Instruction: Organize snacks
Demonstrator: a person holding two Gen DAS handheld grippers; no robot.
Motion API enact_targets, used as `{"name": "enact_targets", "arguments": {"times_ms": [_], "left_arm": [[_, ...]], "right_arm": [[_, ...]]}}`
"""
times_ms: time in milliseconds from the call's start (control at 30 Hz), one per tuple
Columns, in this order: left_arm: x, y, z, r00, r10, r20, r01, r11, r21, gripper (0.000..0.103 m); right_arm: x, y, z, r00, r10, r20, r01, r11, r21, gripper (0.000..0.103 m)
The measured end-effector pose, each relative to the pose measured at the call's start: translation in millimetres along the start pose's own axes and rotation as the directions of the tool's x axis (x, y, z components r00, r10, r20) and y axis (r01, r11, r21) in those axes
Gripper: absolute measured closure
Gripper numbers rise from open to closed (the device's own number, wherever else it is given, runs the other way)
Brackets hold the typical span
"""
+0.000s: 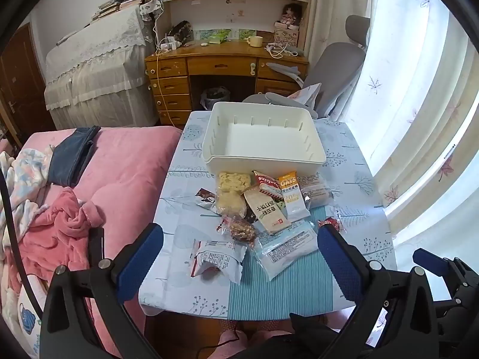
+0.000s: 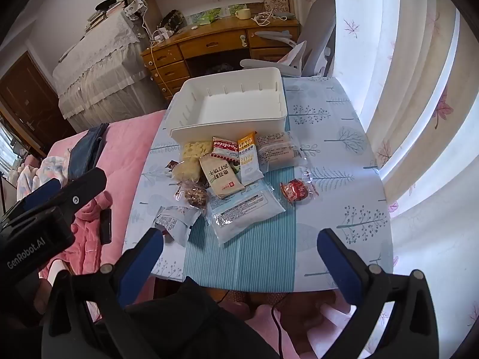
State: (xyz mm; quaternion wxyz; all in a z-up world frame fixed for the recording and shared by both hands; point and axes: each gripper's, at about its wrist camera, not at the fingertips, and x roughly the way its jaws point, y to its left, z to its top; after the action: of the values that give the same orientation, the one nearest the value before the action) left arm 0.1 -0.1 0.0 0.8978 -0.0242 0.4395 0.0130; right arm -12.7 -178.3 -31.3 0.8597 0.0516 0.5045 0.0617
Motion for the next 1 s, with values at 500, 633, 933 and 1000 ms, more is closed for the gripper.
{"name": "enact_targets", "arguments": {"times_ms": [500, 633, 933, 1000], "left_arm": [[3.4, -2.0, -1.8, 1.0, -0.008, -0.006, 0.008, 1.0, -0.006, 0.001], [6.9, -3.5, -0.2, 1.0, -0.003, -0.008, 0.003, 1.0, -0.009, 0.001], [8.9, -0.8, 3.6, 0.999, 0.001, -0.032, -0.001, 1.0, -0.015, 0.001], [8.7, -1.7, 3.6, 0.999, 0.007, -0.04, -0.007, 1.0, -0.016, 0.001]], "right_arm": [[-0.4, 0.9, 3.4, 1.0, 0.002, 0.002, -0.002, 1.0, 0.0, 0.0], [1.4, -0.3, 5.1, 1.0, 0.004, 0.002, -0.004, 1.0, -0.001, 0.0], [-2.3, 3.2, 5.3, 1.0, 0.021, -0.016, -0.021, 1.0, -0.002, 0.0], [6.4, -2.8, 8.0, 0.999, 0.031, -0.021, -0.031, 1.0, -0.006, 0.0]]}}
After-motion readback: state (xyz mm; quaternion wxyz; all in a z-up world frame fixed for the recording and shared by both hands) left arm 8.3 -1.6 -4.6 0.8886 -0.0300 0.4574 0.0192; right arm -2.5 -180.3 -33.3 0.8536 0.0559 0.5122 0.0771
